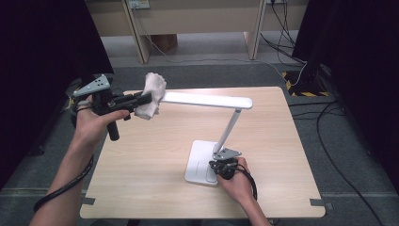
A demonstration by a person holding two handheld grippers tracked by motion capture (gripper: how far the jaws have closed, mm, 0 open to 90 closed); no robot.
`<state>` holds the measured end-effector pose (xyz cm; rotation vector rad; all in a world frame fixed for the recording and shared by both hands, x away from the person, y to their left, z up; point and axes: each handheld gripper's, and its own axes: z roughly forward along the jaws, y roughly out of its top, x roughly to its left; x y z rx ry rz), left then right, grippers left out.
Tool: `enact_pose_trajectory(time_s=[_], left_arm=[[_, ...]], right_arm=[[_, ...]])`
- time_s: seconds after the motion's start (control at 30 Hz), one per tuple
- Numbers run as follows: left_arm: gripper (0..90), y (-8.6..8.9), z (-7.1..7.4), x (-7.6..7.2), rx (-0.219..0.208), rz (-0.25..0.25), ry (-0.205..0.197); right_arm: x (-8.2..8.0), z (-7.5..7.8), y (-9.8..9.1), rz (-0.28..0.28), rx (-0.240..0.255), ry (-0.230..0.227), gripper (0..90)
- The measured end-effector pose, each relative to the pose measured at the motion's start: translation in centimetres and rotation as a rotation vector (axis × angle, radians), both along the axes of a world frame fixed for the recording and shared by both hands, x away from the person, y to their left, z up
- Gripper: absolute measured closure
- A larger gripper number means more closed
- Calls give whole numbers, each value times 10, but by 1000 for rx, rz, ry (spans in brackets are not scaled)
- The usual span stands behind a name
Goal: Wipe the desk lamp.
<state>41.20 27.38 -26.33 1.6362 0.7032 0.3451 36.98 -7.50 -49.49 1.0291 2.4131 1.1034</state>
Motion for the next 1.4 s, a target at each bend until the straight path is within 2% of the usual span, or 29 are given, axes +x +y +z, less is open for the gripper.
enact_pose_trajectory(time_s=[0.37,0.53,0.63,0.8,0.93,1.03,1.4], left_arm=[[778,-10,-2,0,-24,14,18],[778,-21,1,-4,21,35,-21],[779,-26,2,-5,33,42,-31],[781,-39,2,-10,75,82,-76],[781,-44,2,-12,92,100,-93],[781,-47,2,-12,102,105,-101],[781,-58,3,-11,109,85,-89]], right_arm=[[1,0,0,5,-3,0,900],[1,0,0,5,-1,-1,900],[0,0,0,6,-2,-2,900],[0,0,0,1,-1,-1,900],[0,0,0,2,0,-1,900],[0,0,0,2,0,-3,900],[0,0,0,2,2,-2,900]])
